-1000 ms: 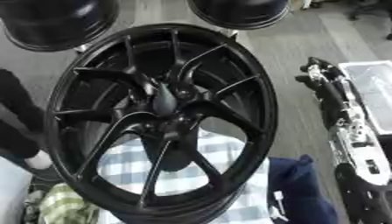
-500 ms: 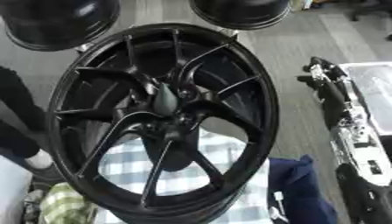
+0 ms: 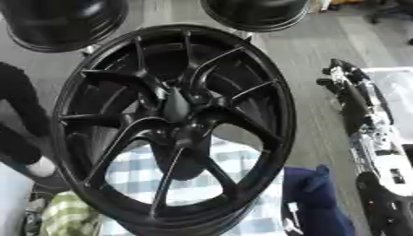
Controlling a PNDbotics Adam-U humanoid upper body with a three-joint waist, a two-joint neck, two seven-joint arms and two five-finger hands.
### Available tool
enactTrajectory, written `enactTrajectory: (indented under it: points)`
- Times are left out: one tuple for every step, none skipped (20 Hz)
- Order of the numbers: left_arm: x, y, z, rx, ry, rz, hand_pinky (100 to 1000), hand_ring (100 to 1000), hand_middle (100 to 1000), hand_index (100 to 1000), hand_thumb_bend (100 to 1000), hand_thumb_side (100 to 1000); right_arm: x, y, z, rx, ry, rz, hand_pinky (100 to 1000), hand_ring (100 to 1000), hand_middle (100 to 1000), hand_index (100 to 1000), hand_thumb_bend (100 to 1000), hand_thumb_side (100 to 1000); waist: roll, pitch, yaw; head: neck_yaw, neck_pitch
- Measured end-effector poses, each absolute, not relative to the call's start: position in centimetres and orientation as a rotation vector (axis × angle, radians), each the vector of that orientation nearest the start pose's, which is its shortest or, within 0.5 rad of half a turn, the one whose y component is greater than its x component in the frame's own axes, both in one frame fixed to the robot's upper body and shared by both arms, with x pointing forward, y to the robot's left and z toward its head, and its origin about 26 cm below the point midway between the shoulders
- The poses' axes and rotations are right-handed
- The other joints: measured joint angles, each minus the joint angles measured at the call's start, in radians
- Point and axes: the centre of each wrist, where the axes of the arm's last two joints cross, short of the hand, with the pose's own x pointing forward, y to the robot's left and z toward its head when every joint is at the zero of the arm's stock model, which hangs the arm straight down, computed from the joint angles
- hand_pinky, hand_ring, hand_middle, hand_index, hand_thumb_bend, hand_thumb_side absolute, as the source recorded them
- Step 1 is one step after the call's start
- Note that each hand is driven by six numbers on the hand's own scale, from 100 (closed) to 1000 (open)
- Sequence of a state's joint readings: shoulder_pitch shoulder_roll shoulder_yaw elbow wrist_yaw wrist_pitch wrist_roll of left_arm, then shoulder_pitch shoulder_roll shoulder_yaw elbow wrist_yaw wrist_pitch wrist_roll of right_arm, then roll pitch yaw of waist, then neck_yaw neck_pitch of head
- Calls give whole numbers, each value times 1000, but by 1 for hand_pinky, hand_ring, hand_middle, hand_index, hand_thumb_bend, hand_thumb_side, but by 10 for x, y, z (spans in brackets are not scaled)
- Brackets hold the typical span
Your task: Pull the pin out of the wheel hub.
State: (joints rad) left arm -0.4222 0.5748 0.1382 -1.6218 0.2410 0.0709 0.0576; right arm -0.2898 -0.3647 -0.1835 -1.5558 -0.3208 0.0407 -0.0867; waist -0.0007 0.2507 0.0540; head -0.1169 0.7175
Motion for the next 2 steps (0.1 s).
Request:
enactTrajectory:
  points:
    - [352,357,199,291,-2010,-94,791,710,661,730,100,797,341,-353,114,-139,-1848,-137,923,685,680,808,100,475,-3,0,-1,0,0]
    - [352,350,190,267,-1999,-41,803,725,681,740,100,826,341,-353,114,-139,-1849,-138,923,685,680,808,100,475,-6,1,-2,0,0]
